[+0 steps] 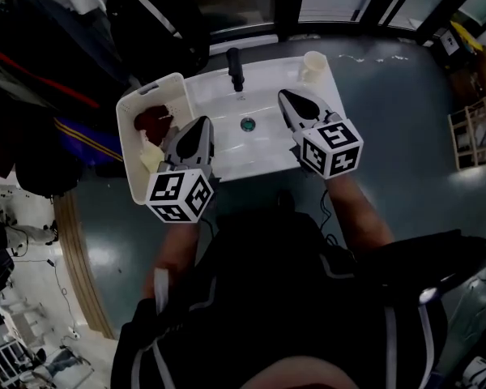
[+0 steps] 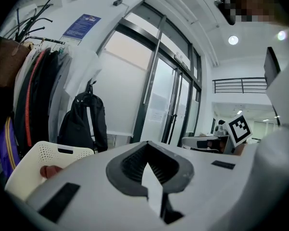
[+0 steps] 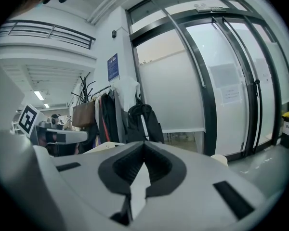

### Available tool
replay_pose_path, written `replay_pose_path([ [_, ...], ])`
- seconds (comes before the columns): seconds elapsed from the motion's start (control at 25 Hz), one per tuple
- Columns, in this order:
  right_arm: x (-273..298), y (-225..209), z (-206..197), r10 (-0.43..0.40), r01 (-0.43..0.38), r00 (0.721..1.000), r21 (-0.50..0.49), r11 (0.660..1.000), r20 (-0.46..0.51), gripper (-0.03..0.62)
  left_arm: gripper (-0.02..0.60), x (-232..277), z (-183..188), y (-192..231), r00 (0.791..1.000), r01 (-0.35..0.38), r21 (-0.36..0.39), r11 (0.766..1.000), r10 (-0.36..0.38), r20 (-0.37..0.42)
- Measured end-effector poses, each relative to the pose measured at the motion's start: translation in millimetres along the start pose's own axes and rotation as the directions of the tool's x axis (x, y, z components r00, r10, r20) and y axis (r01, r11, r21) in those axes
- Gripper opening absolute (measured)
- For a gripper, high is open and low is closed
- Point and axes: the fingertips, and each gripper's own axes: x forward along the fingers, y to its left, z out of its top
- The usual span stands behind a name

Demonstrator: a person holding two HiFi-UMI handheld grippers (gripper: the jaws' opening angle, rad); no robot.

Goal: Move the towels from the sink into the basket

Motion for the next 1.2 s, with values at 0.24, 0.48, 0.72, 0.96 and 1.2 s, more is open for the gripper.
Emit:
replay_pose_path([
  [0.24,-7.9,-10.9,-3.3,-0.009,0.008,1.0,-0.042,0.999,-0.022,0.008,0.003,5.0,-1.1,-11.9,1.0,-0.016,0.03,0.999,0.016,-0.005],
  [0.48,-9.2,-10.8,-1.8,0.002,-0.004,1.0,-0.058,0.998,-0.021,0.008,0.002,3.5,-2.4,-13.3,0.999,-0.036,0.033,0.999,0.036,-0.005],
  [0.72,-8.0,-9.9,-0.2,0.005,-0.006,1.0,-0.068,0.998,-0.02,0.008,0.003,-1.2,-0.7,-9.0,0.998,-0.061,0.026,0.998,0.06,0.009],
  [0.96,-5.6,-7.4,1.1,0.006,-0.007,1.0,-0.068,0.998,-0.015,0.008,0.002,-5.7,-4.4,-4.0,0.997,-0.072,0.017,0.997,0.071,0.008],
  [1.2,-5.9,-4.5,1.3,0.003,-0.004,1.0,-0.066,0.998,-0.012,0.008,0.002,-9.6,-4.1,-2.2,0.997,-0.076,0.014,0.997,0.076,0.011],
])
